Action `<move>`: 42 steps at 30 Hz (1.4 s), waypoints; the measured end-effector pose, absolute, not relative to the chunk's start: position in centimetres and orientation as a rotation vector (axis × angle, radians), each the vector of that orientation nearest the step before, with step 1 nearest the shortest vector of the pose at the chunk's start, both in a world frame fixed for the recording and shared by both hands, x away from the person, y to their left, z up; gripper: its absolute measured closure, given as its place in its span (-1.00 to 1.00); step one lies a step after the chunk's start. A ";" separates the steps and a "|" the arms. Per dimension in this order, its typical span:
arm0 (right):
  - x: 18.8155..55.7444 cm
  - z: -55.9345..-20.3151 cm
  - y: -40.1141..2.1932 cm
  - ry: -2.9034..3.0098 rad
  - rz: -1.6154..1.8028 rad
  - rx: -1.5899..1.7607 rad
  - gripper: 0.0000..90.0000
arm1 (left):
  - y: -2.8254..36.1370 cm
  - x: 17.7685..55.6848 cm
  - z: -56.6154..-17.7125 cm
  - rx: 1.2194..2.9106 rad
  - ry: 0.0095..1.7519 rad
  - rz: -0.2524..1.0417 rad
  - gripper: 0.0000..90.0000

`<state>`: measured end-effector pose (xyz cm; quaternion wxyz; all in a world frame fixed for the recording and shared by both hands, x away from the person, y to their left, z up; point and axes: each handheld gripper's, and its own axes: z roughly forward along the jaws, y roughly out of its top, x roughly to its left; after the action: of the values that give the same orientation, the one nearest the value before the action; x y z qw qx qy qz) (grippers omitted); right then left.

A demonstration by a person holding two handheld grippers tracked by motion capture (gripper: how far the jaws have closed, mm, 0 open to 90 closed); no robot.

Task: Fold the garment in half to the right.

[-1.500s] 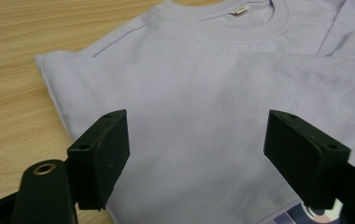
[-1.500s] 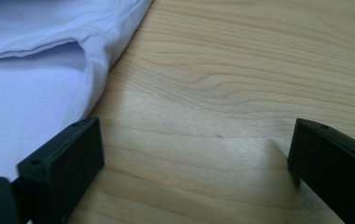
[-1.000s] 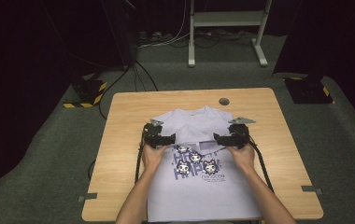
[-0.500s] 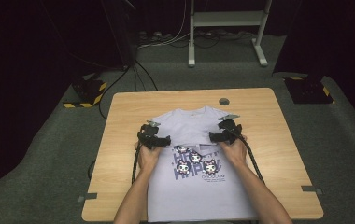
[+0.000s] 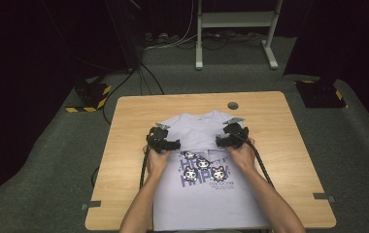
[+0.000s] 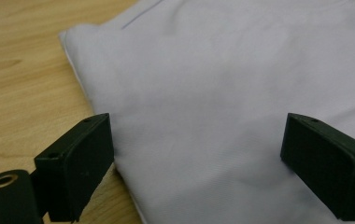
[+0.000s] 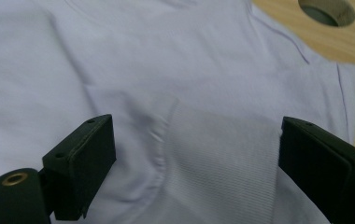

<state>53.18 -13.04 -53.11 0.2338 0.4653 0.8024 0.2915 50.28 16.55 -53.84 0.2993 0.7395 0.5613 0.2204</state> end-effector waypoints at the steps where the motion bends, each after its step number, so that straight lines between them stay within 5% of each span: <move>1: 53.7 -53.2 -14.1 2.177 0.814 1.325 -0.77 | 17.5 50.4 -53.9 1.928 1.526 0.603 -0.80; 21: 54.1 -52.2 -16.8 2.107 0.857 1.413 -0.73 | 18.0 50.2 -53.1 1.881 1.569 0.590 -0.76; 31: 52.6 -53.0 -14.4 2.200 0.879 1.331 -0.74 | 9.1 48.2 -50.7 1.973 1.207 0.452 -0.85; 42: 52.5 -53.4 -14.6 2.214 0.864 1.320 -0.74 | 6.3 48.8 -53.0 2.140 1.211 0.465 -0.93</move>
<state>52.51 -14.60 -53.36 0.2101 0.4749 0.7961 0.3106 48.77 6.26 -53.04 0.3143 0.8118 0.4594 0.1765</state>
